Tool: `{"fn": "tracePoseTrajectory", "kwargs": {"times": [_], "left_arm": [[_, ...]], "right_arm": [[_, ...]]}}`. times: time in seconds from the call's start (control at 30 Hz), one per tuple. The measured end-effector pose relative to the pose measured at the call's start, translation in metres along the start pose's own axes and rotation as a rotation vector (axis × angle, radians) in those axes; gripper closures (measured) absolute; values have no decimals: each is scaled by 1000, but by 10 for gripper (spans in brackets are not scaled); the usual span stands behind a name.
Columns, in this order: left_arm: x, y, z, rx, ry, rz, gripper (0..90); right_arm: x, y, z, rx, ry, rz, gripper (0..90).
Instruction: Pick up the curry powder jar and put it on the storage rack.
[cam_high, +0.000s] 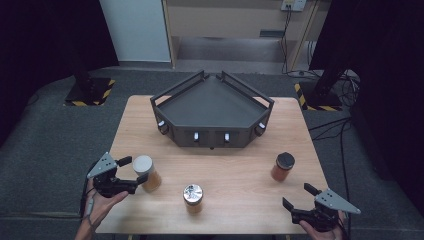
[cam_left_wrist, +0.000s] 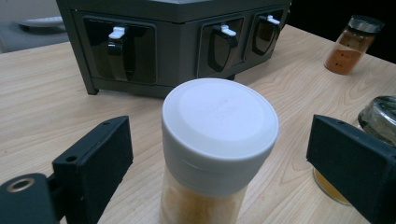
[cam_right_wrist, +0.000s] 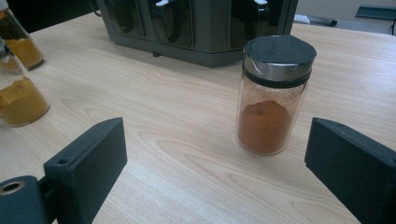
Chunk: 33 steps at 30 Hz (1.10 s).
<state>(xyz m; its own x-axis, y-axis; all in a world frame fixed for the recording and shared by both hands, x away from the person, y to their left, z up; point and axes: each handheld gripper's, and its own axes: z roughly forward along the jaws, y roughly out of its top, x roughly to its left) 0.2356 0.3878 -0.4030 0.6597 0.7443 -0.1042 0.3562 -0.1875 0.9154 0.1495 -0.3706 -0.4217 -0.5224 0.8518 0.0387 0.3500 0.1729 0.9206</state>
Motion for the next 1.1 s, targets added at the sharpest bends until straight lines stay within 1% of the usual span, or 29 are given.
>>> {"fn": "tracePoseTrajectory", "kwargs": {"times": [0.1,0.4,0.5,0.6,0.67,0.73,0.8,0.9,1.1], "left_arm": [[2,-1,5,-3,-9,-3,78],[3,-4,15,-20,-21,11,146],[3,-5,17,-24,-23,29,208],[0,-5,19,-20,-8,56,249],[0,-7,19,-29,-1,55,289],[1,-9,19,-36,2,62,321],[-2,-9,18,-38,11,76,325],[-2,-11,19,-46,12,71,327],[-2,-10,19,-44,10,77,328]], "right_arm": [[0,0,0,0,-2,1,57],[0,0,0,0,-2,5,57],[0,0,0,0,-2,4,57],[0,0,0,-1,-2,0,57],[0,0,0,0,-3,3,57],[1,0,0,1,-3,6,57],[0,0,0,-1,-3,2,57],[0,0,0,-1,-2,1,58],[0,0,0,-1,-4,1,57]]}}
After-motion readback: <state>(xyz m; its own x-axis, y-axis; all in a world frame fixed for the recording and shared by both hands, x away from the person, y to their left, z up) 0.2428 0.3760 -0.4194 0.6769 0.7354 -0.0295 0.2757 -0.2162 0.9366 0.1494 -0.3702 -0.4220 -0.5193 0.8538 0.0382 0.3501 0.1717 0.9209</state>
